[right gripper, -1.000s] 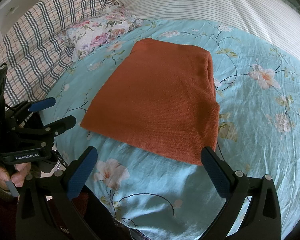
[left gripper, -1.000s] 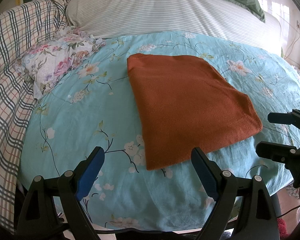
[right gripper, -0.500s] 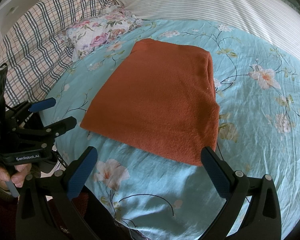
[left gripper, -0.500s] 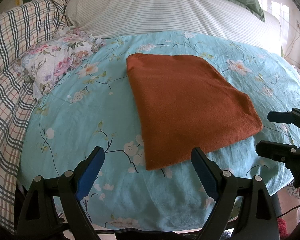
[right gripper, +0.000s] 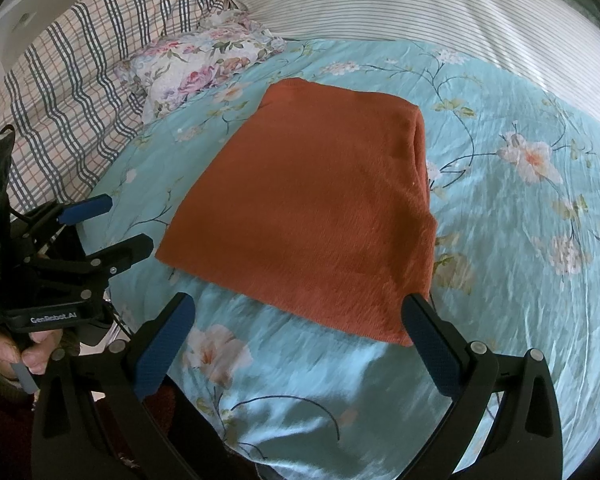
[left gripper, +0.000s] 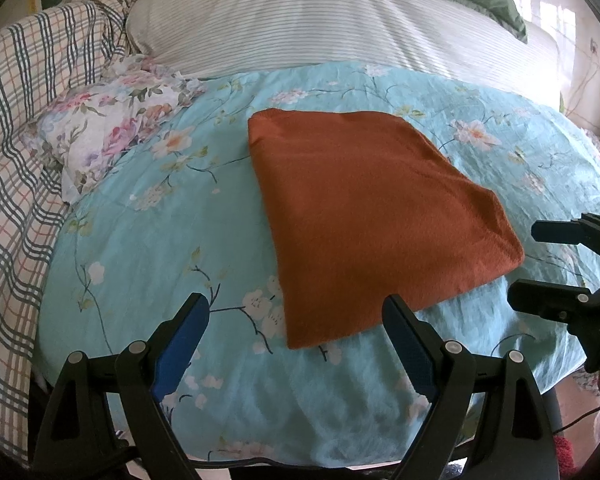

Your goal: Fold small clothes

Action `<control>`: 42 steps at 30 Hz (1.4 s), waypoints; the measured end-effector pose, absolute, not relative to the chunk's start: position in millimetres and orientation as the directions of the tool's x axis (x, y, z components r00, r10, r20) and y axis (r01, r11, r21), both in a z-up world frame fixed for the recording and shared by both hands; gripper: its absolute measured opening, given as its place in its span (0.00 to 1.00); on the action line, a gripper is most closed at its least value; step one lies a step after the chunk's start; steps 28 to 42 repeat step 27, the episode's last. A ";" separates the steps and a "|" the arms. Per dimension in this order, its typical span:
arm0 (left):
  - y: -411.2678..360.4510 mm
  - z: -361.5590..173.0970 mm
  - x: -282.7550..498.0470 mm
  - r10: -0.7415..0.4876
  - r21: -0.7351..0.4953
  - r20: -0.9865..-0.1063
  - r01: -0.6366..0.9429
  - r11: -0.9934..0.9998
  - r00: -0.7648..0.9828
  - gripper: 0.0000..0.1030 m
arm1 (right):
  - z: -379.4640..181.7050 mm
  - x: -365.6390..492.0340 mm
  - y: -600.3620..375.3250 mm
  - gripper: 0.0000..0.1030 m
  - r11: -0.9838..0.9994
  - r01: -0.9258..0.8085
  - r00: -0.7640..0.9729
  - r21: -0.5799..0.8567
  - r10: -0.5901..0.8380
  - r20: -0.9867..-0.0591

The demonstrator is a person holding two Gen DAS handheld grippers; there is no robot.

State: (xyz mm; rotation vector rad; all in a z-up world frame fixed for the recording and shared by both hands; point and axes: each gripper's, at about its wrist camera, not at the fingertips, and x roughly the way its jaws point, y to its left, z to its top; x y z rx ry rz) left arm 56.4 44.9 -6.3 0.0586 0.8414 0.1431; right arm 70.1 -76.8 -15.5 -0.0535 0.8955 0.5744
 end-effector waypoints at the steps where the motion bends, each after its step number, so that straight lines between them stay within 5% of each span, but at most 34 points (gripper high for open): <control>1: 46.2 -6.1 58.9 0.146 0.106 -0.738 -0.100 0.989 0.659 0.86 | -15.6 73.1 -77.0 1.00 0.850 -0.492 0.486 0.190 0.449 -0.750; 42: 61.5 -9.8 90.4 0.191 0.109 -0.742 -0.166 0.980 0.643 0.86 | -27.6 125.3 -90.5 1.00 0.848 -0.473 0.473 0.239 0.473 -0.744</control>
